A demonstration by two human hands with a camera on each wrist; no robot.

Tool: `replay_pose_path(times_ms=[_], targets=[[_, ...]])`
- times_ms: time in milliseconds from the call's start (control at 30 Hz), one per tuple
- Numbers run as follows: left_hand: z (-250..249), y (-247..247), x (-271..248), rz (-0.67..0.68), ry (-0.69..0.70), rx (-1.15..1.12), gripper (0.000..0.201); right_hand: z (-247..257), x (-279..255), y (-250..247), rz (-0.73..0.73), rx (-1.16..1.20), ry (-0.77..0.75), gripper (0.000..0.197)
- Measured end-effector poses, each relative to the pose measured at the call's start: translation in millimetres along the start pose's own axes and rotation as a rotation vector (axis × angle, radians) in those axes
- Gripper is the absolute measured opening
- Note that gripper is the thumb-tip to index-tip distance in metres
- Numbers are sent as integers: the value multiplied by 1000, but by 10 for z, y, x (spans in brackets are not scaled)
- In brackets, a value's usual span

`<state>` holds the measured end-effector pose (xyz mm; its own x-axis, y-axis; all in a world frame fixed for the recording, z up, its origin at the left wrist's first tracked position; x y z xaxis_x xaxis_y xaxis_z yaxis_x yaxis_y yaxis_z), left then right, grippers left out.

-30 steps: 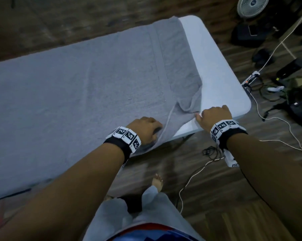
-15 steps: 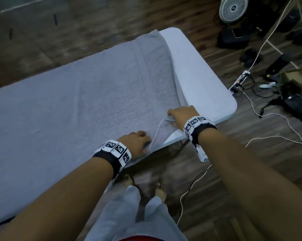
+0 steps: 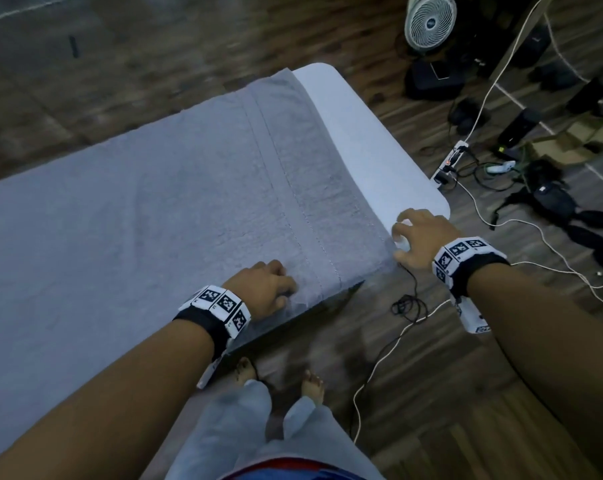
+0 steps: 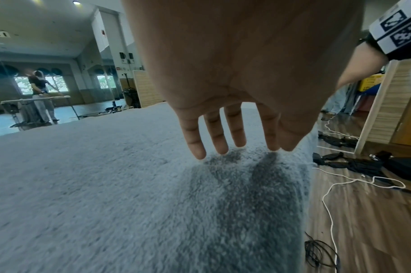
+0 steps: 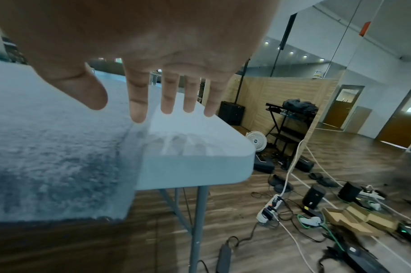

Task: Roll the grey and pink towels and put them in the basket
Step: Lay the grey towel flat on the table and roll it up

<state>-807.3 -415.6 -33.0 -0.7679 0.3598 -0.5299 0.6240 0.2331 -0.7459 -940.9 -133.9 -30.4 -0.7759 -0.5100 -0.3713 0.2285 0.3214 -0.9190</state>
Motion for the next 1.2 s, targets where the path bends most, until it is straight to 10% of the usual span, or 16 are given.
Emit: replay_pose_path(times_ms=[767, 1200], targets=[[420, -755, 1110, -379, -180, -245, 35, 282, 1451, -726, 55, -202, -222, 28], [532, -891, 1478, -365, -411, -496, 25, 124, 2212, -830, 129, -194, -442, 54]])
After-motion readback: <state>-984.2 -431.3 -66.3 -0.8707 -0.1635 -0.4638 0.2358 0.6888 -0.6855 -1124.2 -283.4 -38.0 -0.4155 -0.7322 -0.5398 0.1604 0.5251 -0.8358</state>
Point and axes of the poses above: each hand's wrist, its own x-axis towards the middle knuckle, its own y-axis out of the palm, z = x × y, the point moved 5 cm from there along x, towards the middle knuckle, and after that the axes turned 10 degrees about -x, right-handed, at the moved point
